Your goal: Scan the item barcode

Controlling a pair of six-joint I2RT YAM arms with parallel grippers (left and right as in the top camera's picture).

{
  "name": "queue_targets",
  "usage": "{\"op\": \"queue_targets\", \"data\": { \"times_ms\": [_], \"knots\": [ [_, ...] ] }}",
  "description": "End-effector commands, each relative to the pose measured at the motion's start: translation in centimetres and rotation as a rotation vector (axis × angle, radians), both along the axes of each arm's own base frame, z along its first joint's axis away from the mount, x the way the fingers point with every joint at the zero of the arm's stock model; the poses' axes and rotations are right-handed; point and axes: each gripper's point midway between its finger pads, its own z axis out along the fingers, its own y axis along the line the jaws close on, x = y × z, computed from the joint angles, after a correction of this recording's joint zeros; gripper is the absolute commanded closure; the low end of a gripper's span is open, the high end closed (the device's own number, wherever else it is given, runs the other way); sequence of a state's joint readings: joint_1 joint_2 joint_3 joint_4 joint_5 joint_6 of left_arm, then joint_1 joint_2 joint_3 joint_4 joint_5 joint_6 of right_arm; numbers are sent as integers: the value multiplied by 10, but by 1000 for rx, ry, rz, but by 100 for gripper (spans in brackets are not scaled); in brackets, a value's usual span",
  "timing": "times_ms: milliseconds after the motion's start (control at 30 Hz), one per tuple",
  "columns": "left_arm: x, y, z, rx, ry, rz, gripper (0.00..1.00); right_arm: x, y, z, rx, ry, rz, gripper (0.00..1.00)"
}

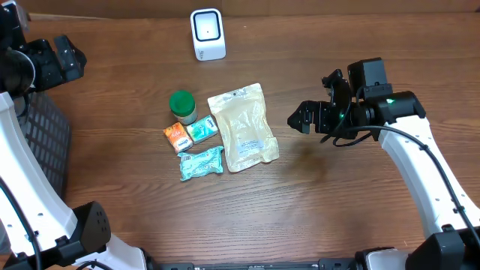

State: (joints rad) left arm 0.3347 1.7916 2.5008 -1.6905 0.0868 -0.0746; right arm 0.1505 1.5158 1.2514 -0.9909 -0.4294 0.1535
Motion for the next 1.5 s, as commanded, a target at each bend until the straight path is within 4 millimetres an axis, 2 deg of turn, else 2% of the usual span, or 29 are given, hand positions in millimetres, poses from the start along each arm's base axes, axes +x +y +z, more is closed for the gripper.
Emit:
{"op": "queue_targets", "data": {
  "times_ms": [0,200,300,333,400,433,467,533,667,700,833,933,1067,1167,1300,1333,1367,1433,1467],
  "knots": [
    [1,0,0,-2,-2,-7,1,5,-1,8,-5,-25,-3,0],
    [13,-14,7,-127,-69,15,0,3,-1,8,-6,-18,-3,0],
    [13,-31,8,-205,-75,-39,0,3,-1,7,-7,-18,-3,0],
    [14,-35,9,-224,-82,-54,5,3,-1,7,-7,-18,-3,0],
    [15,-45,12,-268,-98,-92,78,3,-1,8,-6,-18,-3,0],
    [17,-52,13,-294,-102,-115,91,3,-1,8,-6,-19,-3,0],
    [18,-62,14,-325,-106,-148,96,3,-1,8,-6,-19,-3,0],
    [22,-81,12,-344,-95,-202,96,4,-1,8,-6,-22,-3,0],
    [28,-136,-3,-335,-25,-354,95,4,-1,8,-6,-23,-3,0],
    [28,-161,-13,-330,15,-415,95,5,-1,8,-5,-26,-3,0],
    [28,-218,-47,-340,133,-535,96,9,0,10,3,-38,-16,5],
    [29,-249,-90,-333,250,-537,96,14,3,14,25,-58,-18,8],
    [31,-275,-143,-353,344,-496,96,19,16,20,93,-96,39,13],
    [29,-281,-188,-340,411,-398,96,23,22,13,145,-65,71,18],
    [21,-288,-225,-331,458,-361,96,32,24,5,224,-25,94,25],
    [19,-289,-233,-332,467,-349,95,37,25,1,253,-12,102,32],
    [18,-289,-240,-332,472,-336,96,39,25,0,262,-7,106,34],
    [13,-287,-260,-331,497,-270,96,47,25,-11,268,18,100,53],
    [10,-286,-270,-335,508,-249,96,51,25,-17,268,27,99,57]
  ]
}}
